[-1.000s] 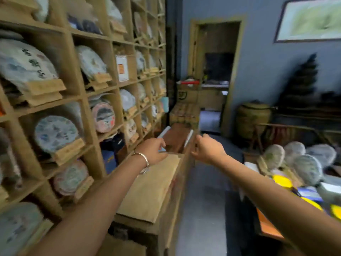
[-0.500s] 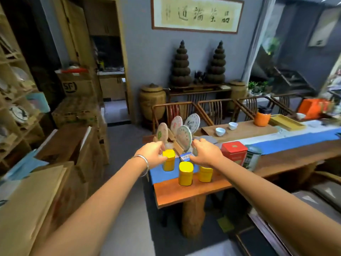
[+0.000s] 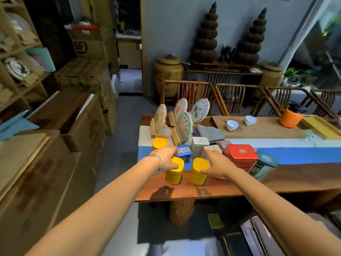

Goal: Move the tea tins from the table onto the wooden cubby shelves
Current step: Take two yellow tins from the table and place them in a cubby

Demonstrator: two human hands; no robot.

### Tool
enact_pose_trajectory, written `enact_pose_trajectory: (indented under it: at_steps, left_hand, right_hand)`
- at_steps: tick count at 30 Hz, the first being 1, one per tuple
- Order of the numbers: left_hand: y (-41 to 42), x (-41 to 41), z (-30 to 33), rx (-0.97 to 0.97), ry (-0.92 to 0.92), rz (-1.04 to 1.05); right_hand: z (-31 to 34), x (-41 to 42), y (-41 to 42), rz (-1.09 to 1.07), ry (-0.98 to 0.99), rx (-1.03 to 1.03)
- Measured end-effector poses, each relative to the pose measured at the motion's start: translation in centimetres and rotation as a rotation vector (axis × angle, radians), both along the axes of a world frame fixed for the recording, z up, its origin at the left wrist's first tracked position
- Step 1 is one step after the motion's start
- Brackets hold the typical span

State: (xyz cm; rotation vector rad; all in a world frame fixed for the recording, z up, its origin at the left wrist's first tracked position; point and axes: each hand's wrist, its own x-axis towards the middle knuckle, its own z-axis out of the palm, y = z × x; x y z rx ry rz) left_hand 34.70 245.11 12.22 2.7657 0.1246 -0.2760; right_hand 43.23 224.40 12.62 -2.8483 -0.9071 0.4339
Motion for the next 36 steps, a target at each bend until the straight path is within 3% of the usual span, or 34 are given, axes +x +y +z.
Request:
enact_pose_trajectory:
  at_steps: [9, 17, 26, 36]
  left_hand:
    - [3.2, 7.2, -7.2, 0.022, 0.124, -0.078]
    - [3.3, 10.3, -13.1, 0.031, 0.178, -0.276]
    - [2.7, 9.7, -17.4, -0.122, 0.061, -0.138]
    - [3.0, 8.7, -16.6, -0.169, 0.106, -0.027]
  right_hand:
    - [-7.0, 6.5, 3.5, 0.033, 0.114, -0.041]
    - [-11.8, 10.2, 3.7, 0.063, 0.131, -0.179]
    - [-14.8, 10.9, 3.0, 0.114, 0.108, -0.125]
    - [-15.1, 11.1, 2.4, 0.134, 0.159, -0.064]
